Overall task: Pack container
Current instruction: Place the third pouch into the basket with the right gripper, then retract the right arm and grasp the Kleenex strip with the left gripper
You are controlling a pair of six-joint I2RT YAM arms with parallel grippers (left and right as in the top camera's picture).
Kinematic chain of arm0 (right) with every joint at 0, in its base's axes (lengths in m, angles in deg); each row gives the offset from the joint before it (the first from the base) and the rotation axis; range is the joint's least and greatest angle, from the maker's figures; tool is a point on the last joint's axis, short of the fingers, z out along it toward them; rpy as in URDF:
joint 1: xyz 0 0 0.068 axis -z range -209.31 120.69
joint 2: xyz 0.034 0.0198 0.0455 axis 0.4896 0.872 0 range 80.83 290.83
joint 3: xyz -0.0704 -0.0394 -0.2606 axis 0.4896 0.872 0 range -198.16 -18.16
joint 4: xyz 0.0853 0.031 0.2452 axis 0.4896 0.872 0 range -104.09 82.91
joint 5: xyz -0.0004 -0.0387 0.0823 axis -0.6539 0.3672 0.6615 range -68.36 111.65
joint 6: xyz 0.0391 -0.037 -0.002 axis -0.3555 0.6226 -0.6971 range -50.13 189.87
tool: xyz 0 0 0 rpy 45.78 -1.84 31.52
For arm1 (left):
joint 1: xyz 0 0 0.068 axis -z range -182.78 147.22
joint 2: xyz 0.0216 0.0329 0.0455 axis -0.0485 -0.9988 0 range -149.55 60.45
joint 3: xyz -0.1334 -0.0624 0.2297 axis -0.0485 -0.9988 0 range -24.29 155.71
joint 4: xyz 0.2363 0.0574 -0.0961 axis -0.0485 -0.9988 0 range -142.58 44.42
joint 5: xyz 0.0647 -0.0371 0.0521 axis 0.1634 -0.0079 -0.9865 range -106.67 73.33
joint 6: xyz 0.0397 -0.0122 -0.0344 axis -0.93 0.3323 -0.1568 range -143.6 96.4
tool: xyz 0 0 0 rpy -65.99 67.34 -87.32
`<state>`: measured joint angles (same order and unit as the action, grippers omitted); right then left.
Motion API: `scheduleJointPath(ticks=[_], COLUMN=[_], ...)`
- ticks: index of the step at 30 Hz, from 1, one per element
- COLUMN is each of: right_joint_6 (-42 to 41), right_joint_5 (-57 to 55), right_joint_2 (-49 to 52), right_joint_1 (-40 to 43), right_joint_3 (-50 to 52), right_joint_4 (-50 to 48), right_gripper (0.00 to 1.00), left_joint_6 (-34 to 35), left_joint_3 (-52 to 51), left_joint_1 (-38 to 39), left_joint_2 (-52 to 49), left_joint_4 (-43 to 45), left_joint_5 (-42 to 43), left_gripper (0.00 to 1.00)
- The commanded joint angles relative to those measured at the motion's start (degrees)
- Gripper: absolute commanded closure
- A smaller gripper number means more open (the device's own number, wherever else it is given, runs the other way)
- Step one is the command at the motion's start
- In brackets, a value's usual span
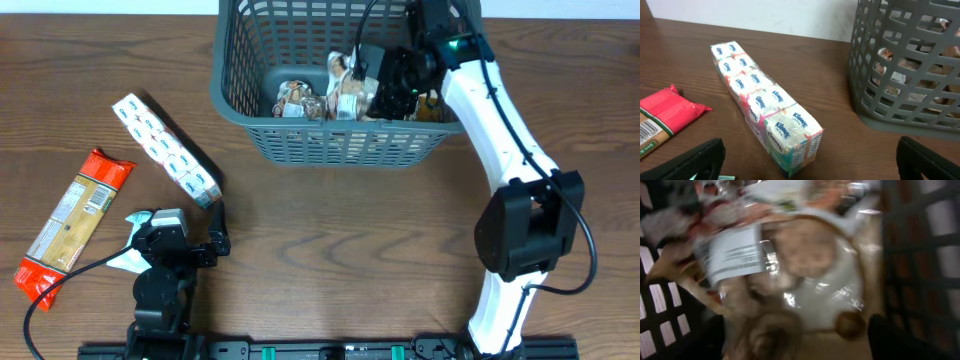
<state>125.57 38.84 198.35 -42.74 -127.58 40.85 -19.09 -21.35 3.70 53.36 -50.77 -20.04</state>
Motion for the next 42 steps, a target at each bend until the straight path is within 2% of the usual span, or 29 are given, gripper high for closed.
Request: scheduleJointPath(ticks=[1,4,6,9,13,16,18,24,27,30,33,38,40,42], right_joint_6=[-2.51,-4.66,-6.19,-13.79,-30.67,-43.17,-46.27,-46.47,-46.45,-46.42,-46.18,-44.72,-44.72,-44.72], right_joint_5=[1.27,1.27,1.20,-1.66,-7.10,-6.86,-4.52,0.00,0.00,0.37,1.84,4.07,4.07,4.04], right_joint_2=[-6.36,-11.50,-14.69,-18.95,-22.43,-22.38,-21.44,-15.91,-13.09,-10.27,-8.39,-7.06,-6.99,-6.99], right_joint_1=[1.31,3.19,5.16,9.38,18.47,26.21,30.10,35.28,34.82,34.29,33.92,33.22,33.09,33.05], right_joint_3=[-6.05,-12.41,-15.82,-17.81,-17.81,-17.62,-17.00,-10.12,-4.94,0.50,5.07,11.93,14.58,17.00], right_joint_4=[0.87,0.96,0.68,-2.19,-3.76,0.52,4.44,14.25,15.08,13.51,10.95,6.40,4.68,2.99], right_gripper=[0.21,0.16,0.01,0.01,0.01,0.01,0.01,0.01,0.01,0.01,0.01,0.01,0.01,0.01], left_joint_6=[0.52,0.55,0.55,0.52,0.55,3.04,5.79,11.13,11.28,10.71,10.62,10.67,14.12,21.05], left_joint_3=[-1.09,-1.01,-0.20,4.72,18.75,32.72,42.93,71.97,85.09,95.41,98.90,98.40,98.38,98.38], left_joint_1=[-0.20,-0.20,-0.20,-0.20,-0.20,-0.22,-0.44,-1.18,-1.20,-1.18,-1.16,-1.84,-3.08,-4.90], left_joint_2=[-0.11,-0.11,-0.11,-0.44,-4.22,-10.71,-17.07,-40.17,-52.17,-61.92,-68.00,-74.64,-77.20,-79.91], left_joint_4=[-1.62,-1.64,-1.92,-6.36,-21.20,-33.18,-40.70,-62.31,-72.83,-79.03,-79.80,-76.94,-74.71,-72.85], left_joint_5=[-0.09,-0.07,-0.07,-0.11,-2.91,-7.02,-9.46,-9.27,-7.96,-6.32,-6.27,-7.19,-7.19,-7.19], left_gripper=[0.02,0.02,0.02,0.02,0.01,0.01,0.02,0.02,0.02,0.02,0.02,0.02,0.02,0.02])
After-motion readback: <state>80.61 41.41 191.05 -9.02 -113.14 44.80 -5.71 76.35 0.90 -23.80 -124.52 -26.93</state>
